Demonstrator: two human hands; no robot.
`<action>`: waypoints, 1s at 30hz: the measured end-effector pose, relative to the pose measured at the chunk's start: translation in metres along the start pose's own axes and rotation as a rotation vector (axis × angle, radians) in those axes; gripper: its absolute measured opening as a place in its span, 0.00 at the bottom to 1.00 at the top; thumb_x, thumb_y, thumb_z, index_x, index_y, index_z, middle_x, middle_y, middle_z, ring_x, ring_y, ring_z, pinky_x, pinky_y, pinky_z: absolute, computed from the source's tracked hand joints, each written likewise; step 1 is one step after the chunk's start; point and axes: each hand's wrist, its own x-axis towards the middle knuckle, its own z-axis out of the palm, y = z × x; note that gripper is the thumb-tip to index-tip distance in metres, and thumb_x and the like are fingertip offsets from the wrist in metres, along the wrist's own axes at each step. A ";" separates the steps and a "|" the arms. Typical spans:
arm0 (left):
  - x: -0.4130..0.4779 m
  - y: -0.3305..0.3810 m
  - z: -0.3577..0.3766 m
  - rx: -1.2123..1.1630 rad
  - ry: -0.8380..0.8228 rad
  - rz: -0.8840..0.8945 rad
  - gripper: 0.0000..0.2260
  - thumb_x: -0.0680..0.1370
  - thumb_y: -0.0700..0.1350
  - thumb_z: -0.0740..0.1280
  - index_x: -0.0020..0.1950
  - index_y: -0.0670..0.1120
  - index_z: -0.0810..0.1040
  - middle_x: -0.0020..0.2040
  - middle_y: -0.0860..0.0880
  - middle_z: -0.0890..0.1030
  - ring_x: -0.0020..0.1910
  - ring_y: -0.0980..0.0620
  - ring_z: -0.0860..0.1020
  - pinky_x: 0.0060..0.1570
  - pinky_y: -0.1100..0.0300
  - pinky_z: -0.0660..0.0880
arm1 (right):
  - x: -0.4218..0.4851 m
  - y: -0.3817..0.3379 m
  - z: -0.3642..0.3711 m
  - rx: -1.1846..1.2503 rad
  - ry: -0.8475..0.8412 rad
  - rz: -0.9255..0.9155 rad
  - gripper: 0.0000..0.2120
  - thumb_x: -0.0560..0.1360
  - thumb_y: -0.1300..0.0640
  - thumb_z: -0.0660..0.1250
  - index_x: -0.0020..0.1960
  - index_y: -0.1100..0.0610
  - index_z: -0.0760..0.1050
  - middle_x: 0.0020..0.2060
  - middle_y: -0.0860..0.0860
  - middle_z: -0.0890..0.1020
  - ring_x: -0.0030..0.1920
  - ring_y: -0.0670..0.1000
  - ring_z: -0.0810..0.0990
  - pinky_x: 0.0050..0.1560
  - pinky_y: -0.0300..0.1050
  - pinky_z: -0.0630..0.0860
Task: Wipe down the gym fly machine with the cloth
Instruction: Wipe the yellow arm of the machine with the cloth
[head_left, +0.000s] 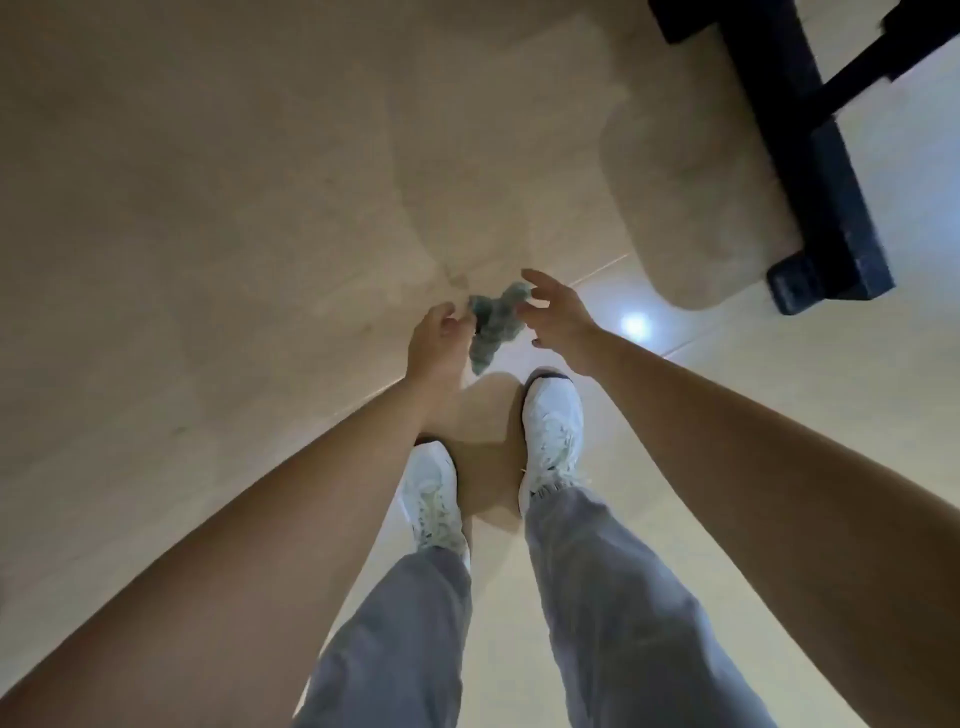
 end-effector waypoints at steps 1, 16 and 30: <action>0.007 0.002 0.004 -0.037 -0.009 -0.009 0.16 0.82 0.43 0.66 0.70 0.44 0.75 0.63 0.40 0.80 0.60 0.41 0.80 0.56 0.51 0.79 | 0.008 -0.001 0.003 0.026 -0.039 0.024 0.25 0.81 0.62 0.63 0.76 0.49 0.67 0.70 0.54 0.73 0.61 0.59 0.78 0.62 0.57 0.79; -0.077 0.038 -0.018 0.258 -0.008 0.256 0.03 0.79 0.44 0.69 0.47 0.48 0.76 0.47 0.52 0.82 0.48 0.50 0.78 0.47 0.57 0.72 | -0.081 -0.026 -0.010 -0.125 0.048 -0.022 0.17 0.73 0.62 0.69 0.60 0.53 0.79 0.45 0.51 0.82 0.48 0.55 0.84 0.47 0.46 0.82; -0.388 0.193 -0.141 0.329 -0.231 0.549 0.07 0.82 0.41 0.66 0.48 0.53 0.80 0.43 0.49 0.82 0.41 0.55 0.78 0.43 0.66 0.73 | -0.411 -0.163 -0.074 -0.169 -0.165 -0.290 0.05 0.71 0.60 0.75 0.45 0.58 0.80 0.36 0.53 0.79 0.38 0.50 0.75 0.43 0.45 0.73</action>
